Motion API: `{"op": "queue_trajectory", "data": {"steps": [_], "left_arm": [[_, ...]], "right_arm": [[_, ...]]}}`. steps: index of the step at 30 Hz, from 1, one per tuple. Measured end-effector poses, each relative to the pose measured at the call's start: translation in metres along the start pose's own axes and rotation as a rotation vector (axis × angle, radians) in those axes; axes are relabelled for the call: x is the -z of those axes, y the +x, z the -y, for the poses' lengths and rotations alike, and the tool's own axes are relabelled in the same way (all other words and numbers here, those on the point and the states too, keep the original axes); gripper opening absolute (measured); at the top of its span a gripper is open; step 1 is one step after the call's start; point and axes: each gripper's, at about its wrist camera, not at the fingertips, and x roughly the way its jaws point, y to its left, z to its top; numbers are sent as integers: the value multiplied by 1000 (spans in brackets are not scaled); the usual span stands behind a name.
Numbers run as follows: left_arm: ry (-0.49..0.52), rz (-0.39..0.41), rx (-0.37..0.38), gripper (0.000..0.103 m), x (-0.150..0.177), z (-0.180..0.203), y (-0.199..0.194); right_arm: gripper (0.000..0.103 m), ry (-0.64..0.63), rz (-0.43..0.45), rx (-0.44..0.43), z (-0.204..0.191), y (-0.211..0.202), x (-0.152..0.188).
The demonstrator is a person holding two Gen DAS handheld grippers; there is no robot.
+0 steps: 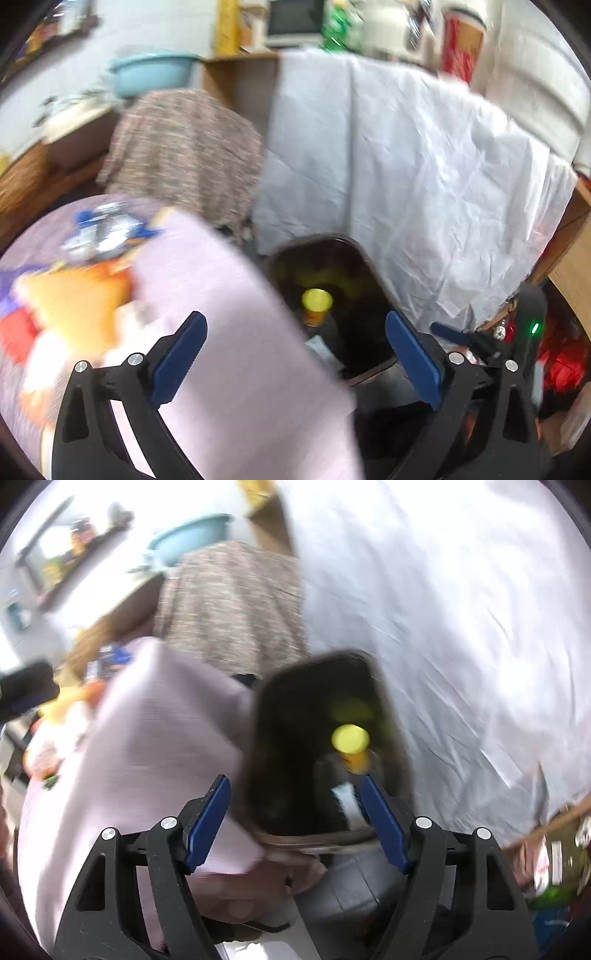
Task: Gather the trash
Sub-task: 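Grasp the yellow foam net with the right tool while the left grasps the orange-white bottle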
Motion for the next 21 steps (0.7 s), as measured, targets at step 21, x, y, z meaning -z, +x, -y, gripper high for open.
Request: {"op": "queue_trajectory", "data": {"steps": [21], "left_arm": [[-253, 130, -329, 97, 111, -164, -117]], "right_arm": [[73, -862, 149, -150, -278, 1, -1]]}}
